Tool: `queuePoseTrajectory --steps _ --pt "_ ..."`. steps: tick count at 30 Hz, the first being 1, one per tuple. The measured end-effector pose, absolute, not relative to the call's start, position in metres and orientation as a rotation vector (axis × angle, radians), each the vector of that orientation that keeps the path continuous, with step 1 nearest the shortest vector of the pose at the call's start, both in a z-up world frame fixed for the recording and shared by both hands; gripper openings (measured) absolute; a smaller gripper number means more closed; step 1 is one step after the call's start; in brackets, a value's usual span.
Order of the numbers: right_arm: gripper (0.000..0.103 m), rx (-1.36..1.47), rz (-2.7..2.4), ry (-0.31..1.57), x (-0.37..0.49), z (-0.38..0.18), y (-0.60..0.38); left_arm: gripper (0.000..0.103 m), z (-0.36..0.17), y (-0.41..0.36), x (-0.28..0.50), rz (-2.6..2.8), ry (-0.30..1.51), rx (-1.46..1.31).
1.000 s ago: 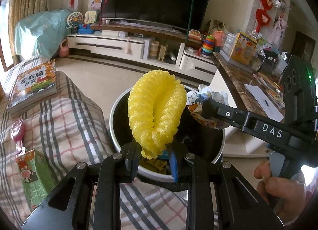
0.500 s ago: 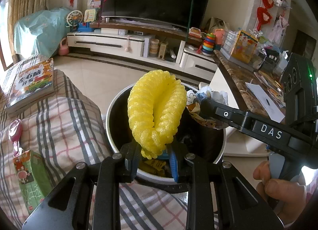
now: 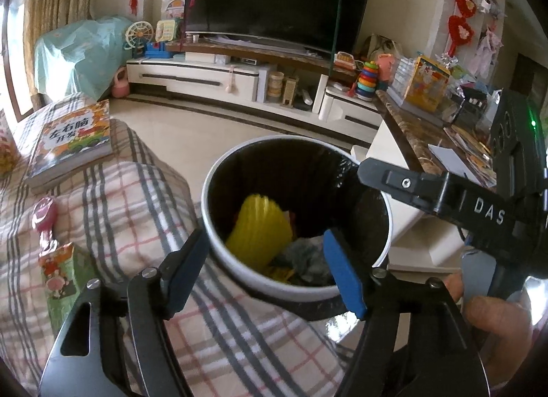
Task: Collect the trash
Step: 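Carry basket and white bag over the trash bin and open both tools to drop them, then move both open tools back over the bed toward the green carton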
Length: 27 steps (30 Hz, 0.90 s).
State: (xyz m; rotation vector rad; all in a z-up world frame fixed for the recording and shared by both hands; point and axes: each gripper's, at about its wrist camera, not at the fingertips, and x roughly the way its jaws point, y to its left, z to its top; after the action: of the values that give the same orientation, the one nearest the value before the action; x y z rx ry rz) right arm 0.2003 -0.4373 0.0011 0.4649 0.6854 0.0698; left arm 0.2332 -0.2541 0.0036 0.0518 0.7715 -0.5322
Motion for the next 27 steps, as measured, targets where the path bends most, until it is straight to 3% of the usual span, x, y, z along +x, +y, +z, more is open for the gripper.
queuePoseTrajectory --steps 23,27 --pt "0.095 0.452 0.111 0.675 0.163 0.006 -0.387 0.074 -0.006 -0.150 0.187 -0.401 0.782 -0.108" --pt "0.103 0.453 0.111 0.692 0.158 0.000 -0.376 0.075 -0.008 -0.136 0.181 -0.380 0.784 -0.127"
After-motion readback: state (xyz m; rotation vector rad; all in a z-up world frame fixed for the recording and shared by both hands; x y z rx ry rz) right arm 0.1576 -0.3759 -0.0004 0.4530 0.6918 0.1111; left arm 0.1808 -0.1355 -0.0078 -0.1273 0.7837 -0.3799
